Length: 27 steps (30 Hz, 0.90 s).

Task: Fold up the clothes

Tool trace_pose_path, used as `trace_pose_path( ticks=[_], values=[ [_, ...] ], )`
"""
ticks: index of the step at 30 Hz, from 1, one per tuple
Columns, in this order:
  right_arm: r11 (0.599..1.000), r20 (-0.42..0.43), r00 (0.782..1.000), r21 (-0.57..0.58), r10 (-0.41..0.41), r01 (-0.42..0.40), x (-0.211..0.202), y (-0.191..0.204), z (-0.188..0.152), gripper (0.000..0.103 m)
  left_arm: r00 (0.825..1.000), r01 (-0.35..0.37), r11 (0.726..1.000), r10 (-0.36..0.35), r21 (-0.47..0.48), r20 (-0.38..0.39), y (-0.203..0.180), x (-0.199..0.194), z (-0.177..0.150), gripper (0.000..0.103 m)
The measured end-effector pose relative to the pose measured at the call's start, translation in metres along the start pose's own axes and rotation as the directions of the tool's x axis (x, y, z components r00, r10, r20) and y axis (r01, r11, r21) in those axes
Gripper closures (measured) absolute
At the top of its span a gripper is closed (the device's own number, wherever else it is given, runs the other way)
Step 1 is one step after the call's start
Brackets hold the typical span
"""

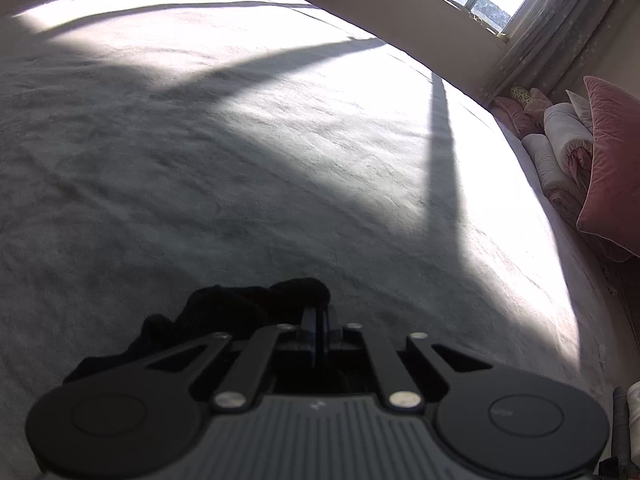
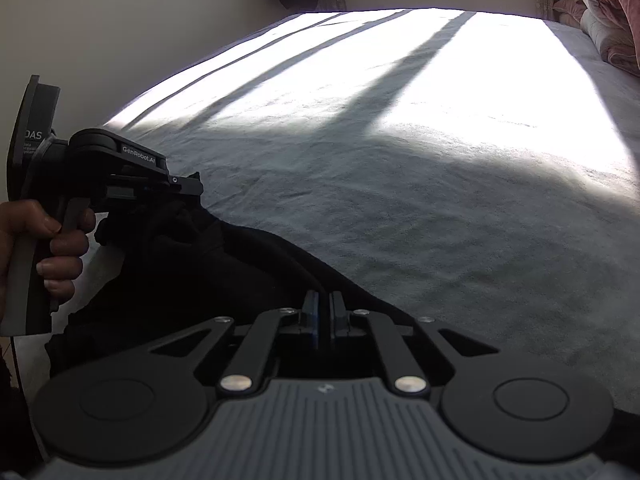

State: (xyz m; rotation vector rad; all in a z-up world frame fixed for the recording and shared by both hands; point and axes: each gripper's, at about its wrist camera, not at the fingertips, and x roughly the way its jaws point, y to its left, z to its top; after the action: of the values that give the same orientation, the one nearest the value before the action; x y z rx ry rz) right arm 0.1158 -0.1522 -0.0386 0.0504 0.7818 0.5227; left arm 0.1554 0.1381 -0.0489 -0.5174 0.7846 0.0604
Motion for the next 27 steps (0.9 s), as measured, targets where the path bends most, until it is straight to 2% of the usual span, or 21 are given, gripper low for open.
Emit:
trace_pose_path(
  ticks=[4, 6, 9, 12, 16, 21, 27],
  values=[
    [1.0, 0.051, 0.998, 0.008, -0.025, 0.025, -0.022, -0.005, 0.003, 0.1, 0.987, 0.158, 0.987, -0.159, 0.015, 0.04, -0.014, -0.011, -0.002, 0.101],
    [0.999, 0.077, 0.996, 0.012, -0.038, 0.037, -0.034, -0.008, 0.005, 0.1, 0.966, 0.245, 0.969, -0.248, 0.041, 0.074, -0.021, -0.021, -0.001, 0.101],
    [0.998, 0.115, 0.992, 0.019, -0.058, 0.056, -0.05, -0.012, 0.008, 0.1, 0.939, 0.319, 0.943, -0.328, 0.088, 0.106, -0.027, -0.034, -0.002, 0.101],
    [0.998, 0.144, 0.987, 0.026, -0.068, 0.065, -0.068, -0.015, 0.009, 0.1, 0.93, 0.346, 0.932, -0.356, 0.109, 0.088, -0.027, -0.042, -0.003, 0.101],
    [1.0, 0.124, 0.992, 0.009, -0.023, 0.022, -0.081, -0.008, 0.003, 0.1, 0.921, 0.374, 0.916, -0.385, 0.146, 0.057, -0.019, -0.055, -0.008, 0.101],
    [0.996, 0.013, 0.997, -0.048, 0.078, -0.078, -0.07, 0.018, -0.008, 0.1, 0.871, 0.467, 0.841, -0.491, 0.275, 0.024, -0.005, -0.084, -0.021, 0.101],
    [0.982, -0.11, 0.982, -0.093, 0.155, -0.165, -0.058, 0.043, -0.021, 0.1, 0.813, 0.543, 0.71, -0.578, 0.448, -0.07, -0.001, -0.116, -0.048, 0.101]
  ],
)
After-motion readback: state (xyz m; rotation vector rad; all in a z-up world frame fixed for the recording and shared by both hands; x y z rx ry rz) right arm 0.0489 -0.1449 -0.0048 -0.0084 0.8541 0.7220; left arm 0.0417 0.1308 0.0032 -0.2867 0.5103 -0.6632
